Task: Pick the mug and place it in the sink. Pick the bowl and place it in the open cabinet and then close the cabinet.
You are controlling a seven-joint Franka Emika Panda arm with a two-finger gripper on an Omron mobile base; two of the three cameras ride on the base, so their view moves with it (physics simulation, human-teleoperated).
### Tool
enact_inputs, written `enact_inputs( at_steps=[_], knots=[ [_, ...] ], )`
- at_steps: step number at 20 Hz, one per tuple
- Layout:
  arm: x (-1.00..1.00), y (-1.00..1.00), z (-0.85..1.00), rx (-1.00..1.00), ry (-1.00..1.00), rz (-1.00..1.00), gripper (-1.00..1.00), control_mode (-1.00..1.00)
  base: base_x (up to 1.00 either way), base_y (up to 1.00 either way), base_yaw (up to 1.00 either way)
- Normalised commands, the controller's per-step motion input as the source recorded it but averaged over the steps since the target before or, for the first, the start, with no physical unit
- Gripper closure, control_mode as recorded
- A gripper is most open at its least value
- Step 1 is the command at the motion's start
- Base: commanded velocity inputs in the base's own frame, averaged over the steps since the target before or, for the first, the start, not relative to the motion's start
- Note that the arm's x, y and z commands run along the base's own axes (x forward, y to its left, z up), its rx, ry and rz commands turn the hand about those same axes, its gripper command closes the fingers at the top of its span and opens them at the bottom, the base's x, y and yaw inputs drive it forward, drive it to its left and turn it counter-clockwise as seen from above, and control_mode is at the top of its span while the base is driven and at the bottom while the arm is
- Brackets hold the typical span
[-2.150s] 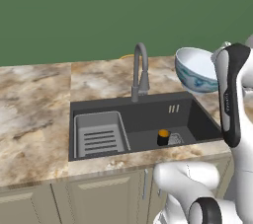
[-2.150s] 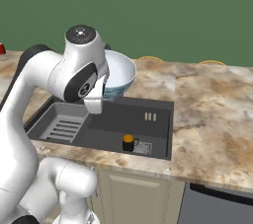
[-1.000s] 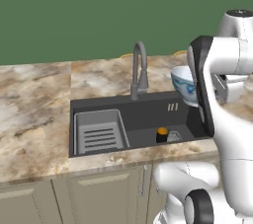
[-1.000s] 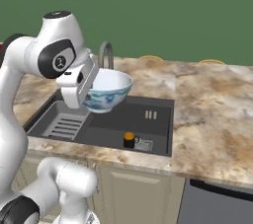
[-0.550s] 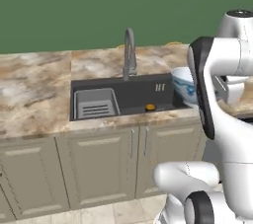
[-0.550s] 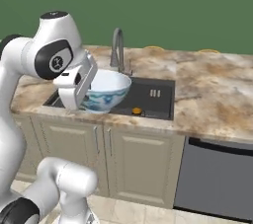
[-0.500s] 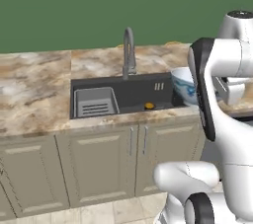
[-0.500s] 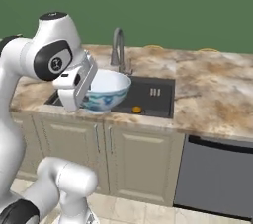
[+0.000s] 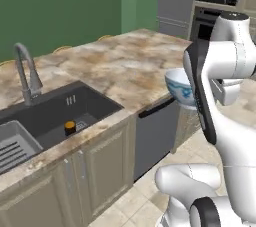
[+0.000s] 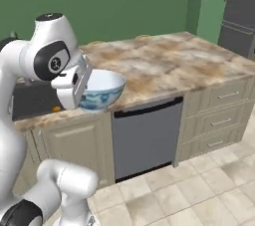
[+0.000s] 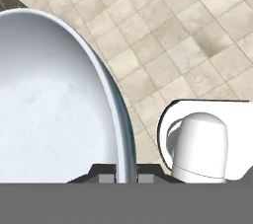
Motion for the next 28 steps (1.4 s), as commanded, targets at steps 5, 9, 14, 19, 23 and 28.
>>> enact_inputs(
  at_steps=[5,9,14,19,23,28],
  knots=[
    [0.0,0.0,0.0,0.0,0.0,0.0,1.0,1.0,0.0,0.0,-1.0],
    [0.0,0.0,0.0,0.0,0.0,0.0,1.0,1.0,0.0,0.0,-1.0],
    [0.0,0.0,0.0,0.0,0.0,0.0,1.0,1.0,0.0,0.02,-1.0],
    [0.0,0.0,0.0,0.0,0.0,0.0,1.0,1.0,0.0,0.06,-1.0],
    [0.0,0.0,0.0,0.0,0.0,0.0,1.0,1.0,0.0,0.11,-1.0],
    [0.0,0.0,0.0,0.0,0.0,0.0,1.0,1.0,0.0,0.08,-0.98]
  ],
)
